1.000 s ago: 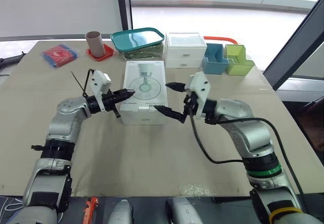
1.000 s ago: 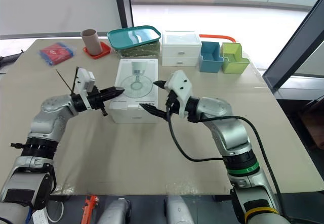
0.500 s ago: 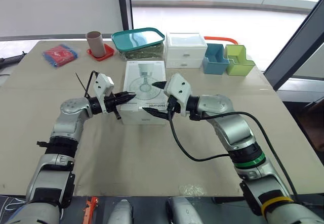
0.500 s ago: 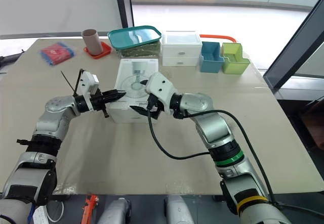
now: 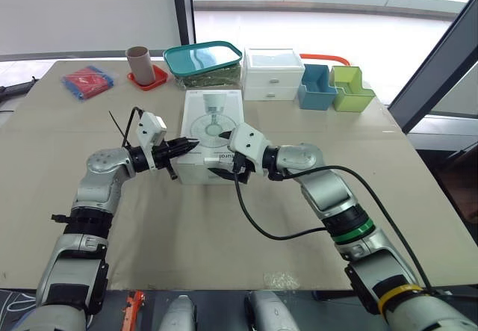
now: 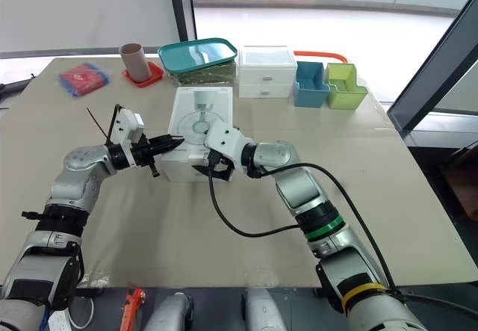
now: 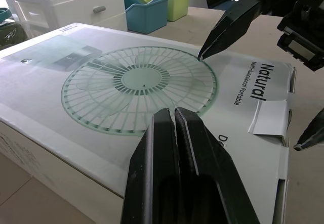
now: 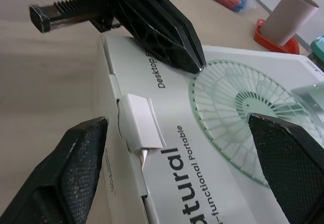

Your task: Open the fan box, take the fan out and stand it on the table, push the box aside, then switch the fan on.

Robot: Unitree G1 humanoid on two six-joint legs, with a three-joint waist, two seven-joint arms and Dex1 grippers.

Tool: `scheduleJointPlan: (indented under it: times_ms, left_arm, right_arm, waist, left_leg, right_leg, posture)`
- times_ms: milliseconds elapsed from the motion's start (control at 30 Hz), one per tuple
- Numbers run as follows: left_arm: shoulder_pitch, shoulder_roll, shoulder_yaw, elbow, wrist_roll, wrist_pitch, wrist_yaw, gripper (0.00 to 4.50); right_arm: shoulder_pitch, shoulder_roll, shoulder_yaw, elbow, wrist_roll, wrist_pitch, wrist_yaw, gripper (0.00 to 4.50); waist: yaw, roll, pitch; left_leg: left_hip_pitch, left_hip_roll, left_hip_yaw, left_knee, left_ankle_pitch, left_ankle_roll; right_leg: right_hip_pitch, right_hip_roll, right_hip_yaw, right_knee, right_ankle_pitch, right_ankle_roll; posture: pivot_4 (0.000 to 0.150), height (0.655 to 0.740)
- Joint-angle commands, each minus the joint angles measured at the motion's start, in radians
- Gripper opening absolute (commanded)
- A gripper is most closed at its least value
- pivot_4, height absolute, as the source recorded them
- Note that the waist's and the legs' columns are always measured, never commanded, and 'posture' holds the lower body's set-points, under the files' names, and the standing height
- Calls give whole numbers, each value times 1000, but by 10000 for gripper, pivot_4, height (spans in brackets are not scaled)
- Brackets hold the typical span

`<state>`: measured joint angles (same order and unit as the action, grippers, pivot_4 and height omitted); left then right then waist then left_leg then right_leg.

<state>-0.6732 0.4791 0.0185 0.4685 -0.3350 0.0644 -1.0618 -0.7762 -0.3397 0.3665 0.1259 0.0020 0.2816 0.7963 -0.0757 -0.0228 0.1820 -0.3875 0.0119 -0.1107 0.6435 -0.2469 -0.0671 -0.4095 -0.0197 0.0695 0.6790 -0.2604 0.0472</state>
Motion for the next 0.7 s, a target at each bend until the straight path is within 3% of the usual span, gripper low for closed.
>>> scheduleJointPlan:
  times_ms: [33,700]
  left_arm:
    - [11,4,21,-33,-6,-2,5,1869]
    - [50,1,18,-74,-6,5,22,1869]
  right_arm:
    - [-43,25,-57,-19,35,11,-5,45000]
    - [-26,2,-67,-31,48,4,69,45000]
  waist:
    - [0,0,0]
    - [0,0,0]
  left_leg:
    - [0,0,0,0,0,0]
    - [1,0,0,0,0,0]
  right_leg:
    - [0,0,0,0,0,0]
    - [0,0,0,1,0,0]
  posture:
    - [1500,7400]
    - [1500,7400]
